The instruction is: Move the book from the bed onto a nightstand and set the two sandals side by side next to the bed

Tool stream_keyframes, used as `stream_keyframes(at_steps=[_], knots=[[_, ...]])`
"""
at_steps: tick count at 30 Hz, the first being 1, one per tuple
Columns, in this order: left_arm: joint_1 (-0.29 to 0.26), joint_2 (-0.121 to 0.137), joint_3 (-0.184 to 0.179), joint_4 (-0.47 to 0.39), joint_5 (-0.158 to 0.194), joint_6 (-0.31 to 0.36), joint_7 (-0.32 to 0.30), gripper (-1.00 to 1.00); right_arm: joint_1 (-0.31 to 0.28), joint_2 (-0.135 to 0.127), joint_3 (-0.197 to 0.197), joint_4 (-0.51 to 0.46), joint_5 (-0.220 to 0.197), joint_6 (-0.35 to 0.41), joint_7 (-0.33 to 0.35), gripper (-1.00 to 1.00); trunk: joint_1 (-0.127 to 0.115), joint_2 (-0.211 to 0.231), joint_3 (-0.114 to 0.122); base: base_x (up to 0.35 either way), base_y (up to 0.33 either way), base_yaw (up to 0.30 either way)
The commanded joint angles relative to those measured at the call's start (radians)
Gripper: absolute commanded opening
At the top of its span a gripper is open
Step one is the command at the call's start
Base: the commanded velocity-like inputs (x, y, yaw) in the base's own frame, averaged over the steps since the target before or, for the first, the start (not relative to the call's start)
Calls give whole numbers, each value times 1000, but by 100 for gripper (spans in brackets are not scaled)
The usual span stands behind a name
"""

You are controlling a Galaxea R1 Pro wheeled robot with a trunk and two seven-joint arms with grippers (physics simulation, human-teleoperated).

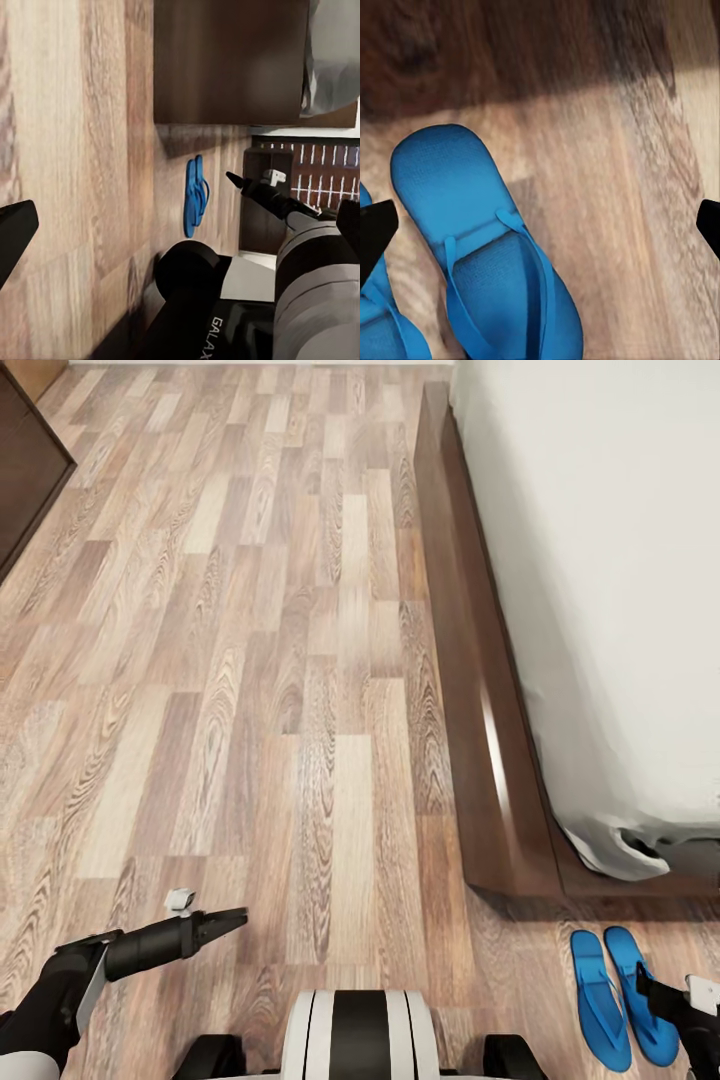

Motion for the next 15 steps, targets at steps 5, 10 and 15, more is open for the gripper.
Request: stream_keyframes(at_steps=[5,10,15], knots=[[3,3,-1,6,-3,9,13,100,4,-5,-6,2,-136,45,255,100,-2,1,19,0,0,0],[11,14,-1,8,-4,5,15,100,9,-14,-8,15,-256,141,577,100,-5,2,38,0,0,0],[16,37,0,31,-7,0,16,100,38,-75,-10,31,-285,181,745,100,-7,3,58,0,0,0]])
